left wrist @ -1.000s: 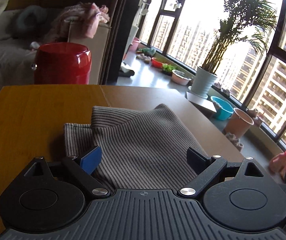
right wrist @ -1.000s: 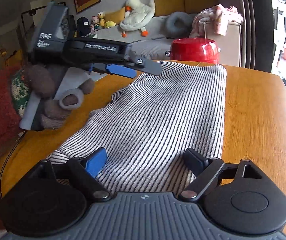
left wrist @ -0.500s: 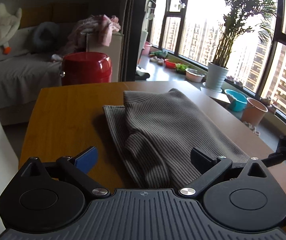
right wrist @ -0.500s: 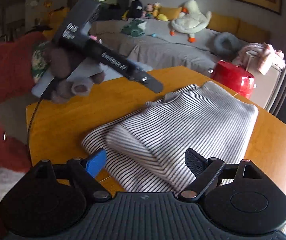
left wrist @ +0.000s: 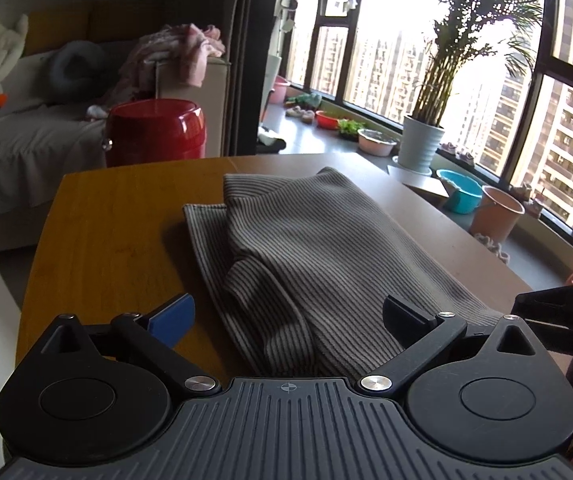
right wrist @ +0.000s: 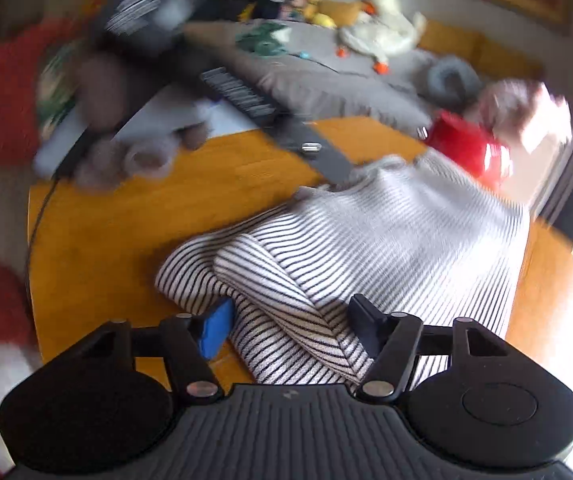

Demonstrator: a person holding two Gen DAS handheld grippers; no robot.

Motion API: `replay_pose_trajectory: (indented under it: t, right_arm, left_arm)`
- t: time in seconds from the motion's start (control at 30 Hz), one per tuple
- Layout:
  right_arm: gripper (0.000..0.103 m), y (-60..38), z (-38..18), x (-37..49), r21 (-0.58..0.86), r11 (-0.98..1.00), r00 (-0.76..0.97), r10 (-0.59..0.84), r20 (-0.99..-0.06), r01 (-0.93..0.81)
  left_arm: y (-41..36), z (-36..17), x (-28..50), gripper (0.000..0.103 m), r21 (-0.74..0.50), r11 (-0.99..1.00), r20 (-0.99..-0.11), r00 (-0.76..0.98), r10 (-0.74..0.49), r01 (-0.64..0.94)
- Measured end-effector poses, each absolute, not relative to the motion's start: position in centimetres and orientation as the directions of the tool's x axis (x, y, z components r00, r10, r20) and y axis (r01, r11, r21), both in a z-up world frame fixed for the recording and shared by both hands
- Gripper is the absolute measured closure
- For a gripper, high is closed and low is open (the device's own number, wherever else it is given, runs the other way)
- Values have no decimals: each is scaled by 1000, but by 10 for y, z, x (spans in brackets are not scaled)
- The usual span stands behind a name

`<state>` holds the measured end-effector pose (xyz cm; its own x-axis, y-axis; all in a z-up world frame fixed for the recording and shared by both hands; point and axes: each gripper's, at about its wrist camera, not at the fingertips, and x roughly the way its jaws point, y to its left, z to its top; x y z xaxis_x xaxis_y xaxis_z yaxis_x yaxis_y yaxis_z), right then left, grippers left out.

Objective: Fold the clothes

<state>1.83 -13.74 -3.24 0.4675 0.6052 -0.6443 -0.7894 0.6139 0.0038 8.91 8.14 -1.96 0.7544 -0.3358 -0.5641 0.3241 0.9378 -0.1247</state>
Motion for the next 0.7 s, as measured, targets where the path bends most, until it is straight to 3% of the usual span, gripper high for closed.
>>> replay_pose_trajectory:
  t: [0.1, 0.2, 0.43, 0.7]
  right_arm:
    - [48, -155, -29, 47, 249, 661, 391, 661, -640, -708]
    - [48, -168, -32, 59, 372, 655, 349, 703, -620, -658]
    - [48, -180, -39, 62, 447, 641, 332, 735, -591, -624]
    - [48, -180, -43, 75, 498, 628, 325, 758, -566, -597]
  left_arm:
    - [80, -15, 81, 0, -91, 929, -555, 757, -345, 357]
    - [85, -10, 67, 0, -59, 905, -544, 747, -383, 422]
    - [76, -22, 32, 0, 28, 835, -608, 673, -422, 549]
    - [20, -55, 8, 0, 355, 658, -594, 704, -389, 664]
